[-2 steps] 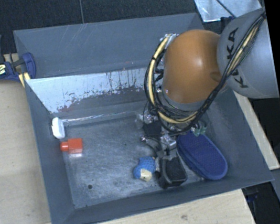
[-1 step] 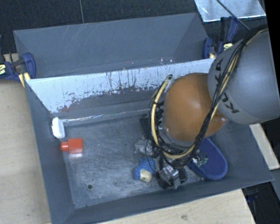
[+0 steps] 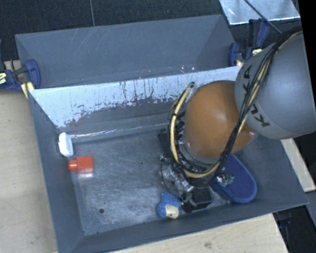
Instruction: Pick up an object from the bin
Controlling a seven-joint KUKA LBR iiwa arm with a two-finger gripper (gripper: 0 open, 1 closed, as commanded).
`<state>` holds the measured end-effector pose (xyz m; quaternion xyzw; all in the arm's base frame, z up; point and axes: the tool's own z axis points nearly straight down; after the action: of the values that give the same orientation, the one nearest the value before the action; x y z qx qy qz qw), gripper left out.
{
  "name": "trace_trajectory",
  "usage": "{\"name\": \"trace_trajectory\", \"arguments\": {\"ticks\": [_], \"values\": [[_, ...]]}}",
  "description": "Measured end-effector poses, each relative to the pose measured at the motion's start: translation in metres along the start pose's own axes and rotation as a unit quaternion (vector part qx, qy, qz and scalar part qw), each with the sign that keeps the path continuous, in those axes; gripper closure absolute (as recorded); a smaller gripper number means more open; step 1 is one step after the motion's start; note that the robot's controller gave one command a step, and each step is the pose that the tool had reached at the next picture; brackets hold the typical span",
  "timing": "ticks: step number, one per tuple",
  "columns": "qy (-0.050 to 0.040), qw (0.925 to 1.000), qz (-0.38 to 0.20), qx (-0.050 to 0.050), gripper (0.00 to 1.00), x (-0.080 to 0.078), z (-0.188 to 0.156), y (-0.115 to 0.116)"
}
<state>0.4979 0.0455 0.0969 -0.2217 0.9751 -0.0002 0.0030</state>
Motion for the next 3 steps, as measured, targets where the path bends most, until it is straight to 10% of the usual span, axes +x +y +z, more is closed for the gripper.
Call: {"name": "trace_trajectory", "arguments": {"ticks": [1, 2, 3], "values": [[-0.0007, 1.0000, 0.000, -0.001, 0.00, 0.000, 0.000, 0.001], [0.0010, 0.9876, -0.157, 0.000, 0.00, 0.004, 0.026, 0.024], [0.0011, 0.9878, -0.156, 0.000, 1.00, 0.004, 0.025, 0.025]]}}
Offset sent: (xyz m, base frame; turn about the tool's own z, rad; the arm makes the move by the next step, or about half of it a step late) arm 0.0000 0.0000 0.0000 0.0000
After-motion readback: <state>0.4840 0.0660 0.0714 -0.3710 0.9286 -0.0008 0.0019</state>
